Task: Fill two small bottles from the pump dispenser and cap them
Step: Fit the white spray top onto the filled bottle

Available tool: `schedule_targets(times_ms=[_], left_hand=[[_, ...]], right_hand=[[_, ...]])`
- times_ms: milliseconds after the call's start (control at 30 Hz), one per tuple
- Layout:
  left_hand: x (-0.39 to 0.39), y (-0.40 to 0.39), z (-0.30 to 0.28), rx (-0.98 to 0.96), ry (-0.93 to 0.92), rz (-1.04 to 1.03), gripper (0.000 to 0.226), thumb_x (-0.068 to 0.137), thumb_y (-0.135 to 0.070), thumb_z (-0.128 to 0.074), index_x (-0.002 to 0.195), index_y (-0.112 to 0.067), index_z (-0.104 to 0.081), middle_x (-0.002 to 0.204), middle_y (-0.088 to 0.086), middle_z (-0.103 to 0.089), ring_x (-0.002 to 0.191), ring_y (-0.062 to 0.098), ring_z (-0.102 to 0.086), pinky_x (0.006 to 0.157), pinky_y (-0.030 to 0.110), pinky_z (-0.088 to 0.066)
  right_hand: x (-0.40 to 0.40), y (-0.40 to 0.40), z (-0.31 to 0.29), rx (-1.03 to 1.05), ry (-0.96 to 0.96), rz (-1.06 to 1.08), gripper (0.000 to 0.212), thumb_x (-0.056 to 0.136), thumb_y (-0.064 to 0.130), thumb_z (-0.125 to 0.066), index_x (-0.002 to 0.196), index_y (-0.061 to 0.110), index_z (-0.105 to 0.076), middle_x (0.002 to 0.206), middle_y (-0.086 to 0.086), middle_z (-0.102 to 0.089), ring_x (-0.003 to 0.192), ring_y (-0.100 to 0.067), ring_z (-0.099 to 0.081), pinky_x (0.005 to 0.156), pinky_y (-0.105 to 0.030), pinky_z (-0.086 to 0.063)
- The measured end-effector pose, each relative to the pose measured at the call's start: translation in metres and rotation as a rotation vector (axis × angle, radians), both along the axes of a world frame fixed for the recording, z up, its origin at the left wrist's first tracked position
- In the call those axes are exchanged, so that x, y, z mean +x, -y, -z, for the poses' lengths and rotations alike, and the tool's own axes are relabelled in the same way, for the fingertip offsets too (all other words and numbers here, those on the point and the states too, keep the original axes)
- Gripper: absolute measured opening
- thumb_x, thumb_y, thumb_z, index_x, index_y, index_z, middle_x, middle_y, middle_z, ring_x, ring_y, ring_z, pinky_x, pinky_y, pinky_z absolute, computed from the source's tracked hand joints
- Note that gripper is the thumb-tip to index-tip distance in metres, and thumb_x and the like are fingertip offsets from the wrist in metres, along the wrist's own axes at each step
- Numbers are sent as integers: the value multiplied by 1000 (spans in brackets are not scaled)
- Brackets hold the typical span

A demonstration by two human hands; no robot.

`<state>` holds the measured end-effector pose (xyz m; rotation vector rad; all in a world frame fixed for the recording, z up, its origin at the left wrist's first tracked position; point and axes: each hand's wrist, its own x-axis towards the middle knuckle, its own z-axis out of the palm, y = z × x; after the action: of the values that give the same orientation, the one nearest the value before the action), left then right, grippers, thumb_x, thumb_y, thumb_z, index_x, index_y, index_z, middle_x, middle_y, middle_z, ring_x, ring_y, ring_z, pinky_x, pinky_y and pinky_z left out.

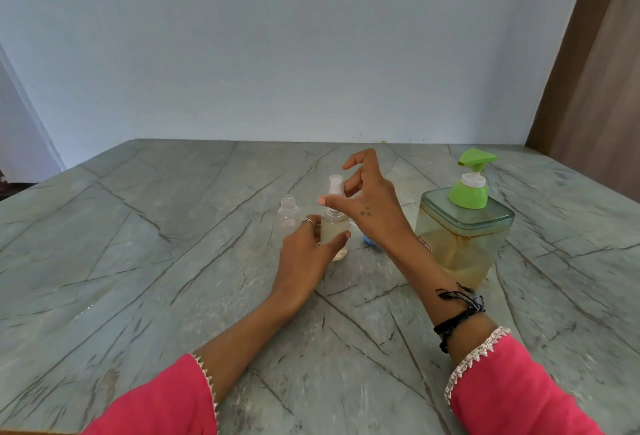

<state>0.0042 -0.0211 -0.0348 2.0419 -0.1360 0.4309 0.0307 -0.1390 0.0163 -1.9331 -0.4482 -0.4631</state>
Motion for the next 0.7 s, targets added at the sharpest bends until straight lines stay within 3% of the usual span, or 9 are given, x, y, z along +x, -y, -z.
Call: schedule_targets(times_ms=[133,267,333,400,500,567,633,700], left_hand=[[-2,0,-1,-8,-9,13,24,86,-36,-63,104,-27,-51,86,-20,-53,72,-7,-52,61,1,-41],[-1,-1,-2,-32,-13,36,30,85,-36,-63,111,-21,-57,98,-9,-64,85,3,-61,69,10,-47],[-1,-2,0,-51,-17,47,26,85,-35,-64,106,-21,-58,95,-6,-66,85,7,-63,73,18,-50],[-1,-2,0,-48,-15,50,22,85,-35,-64,101,-23,-56,89,-10,-65,81,2,-62,71,16,-49],[-1,-1,0,-38,-13,46,20,84,-34,-64,98,-28,-51,82,-19,-58,76,-4,-58,67,12,-46],[0,0,1,-20,-11,37,19,84,-35,-64,94,-29,-49,80,-16,-57,74,1,-57,69,17,-47],[0,1,3,-2,0,26,18,84,-36,-64,92,-25,-52,74,-8,-57,67,6,-56,64,14,-46],[0,1,3,15,14,14,18,85,-35,-63,90,-20,-56,64,-6,-47,55,6,-44,51,9,-37]], right_hand=[[-2,-1,2,12,-40,8,61,72,30,-82,112,29,-35,88,7,-55,87,-8,-55,72,-14,-41],[-2,2,0,156,-138,-128,54,86,14,-68,125,30,-34,119,-1,-60,113,-18,-55,87,-23,-41],[-5,3,0,159,-206,-179,56,88,6,-62,132,26,-33,118,-11,-65,111,-23,-60,87,-25,-45],[-9,4,1,66,-176,-135,60,87,4,-62,135,23,-32,107,-18,-70,101,-26,-64,84,-26,-49],[-14,3,0,12,-120,-13,65,80,9,-73,131,23,-35,95,-9,-69,88,-17,-63,65,-9,-46],[-14,0,1,-9,-134,36,71,75,15,-79,128,23,-33,87,0,-60,81,-11,-58,58,-9,-42],[-14,-3,5,-56,-161,34,79,72,22,-82,129,26,-28,95,1,-53,92,-15,-53,67,-19,-41],[-16,-6,8,-53,-205,-16,86,72,20,-82,135,29,-22,116,-1,-46,113,-18,-45,83,-25,-36]])
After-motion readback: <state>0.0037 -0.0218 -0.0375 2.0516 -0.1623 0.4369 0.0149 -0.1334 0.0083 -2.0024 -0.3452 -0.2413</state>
